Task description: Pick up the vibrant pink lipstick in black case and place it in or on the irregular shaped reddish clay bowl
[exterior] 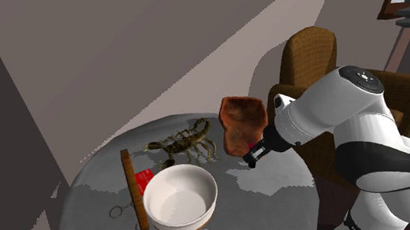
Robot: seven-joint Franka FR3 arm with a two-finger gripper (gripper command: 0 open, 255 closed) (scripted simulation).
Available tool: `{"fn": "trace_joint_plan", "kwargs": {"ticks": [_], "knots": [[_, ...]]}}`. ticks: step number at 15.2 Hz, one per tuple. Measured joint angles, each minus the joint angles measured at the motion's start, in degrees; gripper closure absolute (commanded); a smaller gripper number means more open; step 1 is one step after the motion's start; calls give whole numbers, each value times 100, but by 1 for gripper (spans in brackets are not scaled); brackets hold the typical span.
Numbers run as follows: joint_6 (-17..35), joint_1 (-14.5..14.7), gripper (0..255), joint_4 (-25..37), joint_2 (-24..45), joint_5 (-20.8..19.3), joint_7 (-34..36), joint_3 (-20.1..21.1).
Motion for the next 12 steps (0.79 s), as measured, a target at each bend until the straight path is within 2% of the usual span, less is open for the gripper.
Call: {"fn": "trace_joint_plan", "kwargs": {"ticks": [3, 12], "knots": [[-22, -11, 255, 22, 6, -7, -15, -14], [-677, -132, 255, 588, -107, -143, -208, -276]]}}
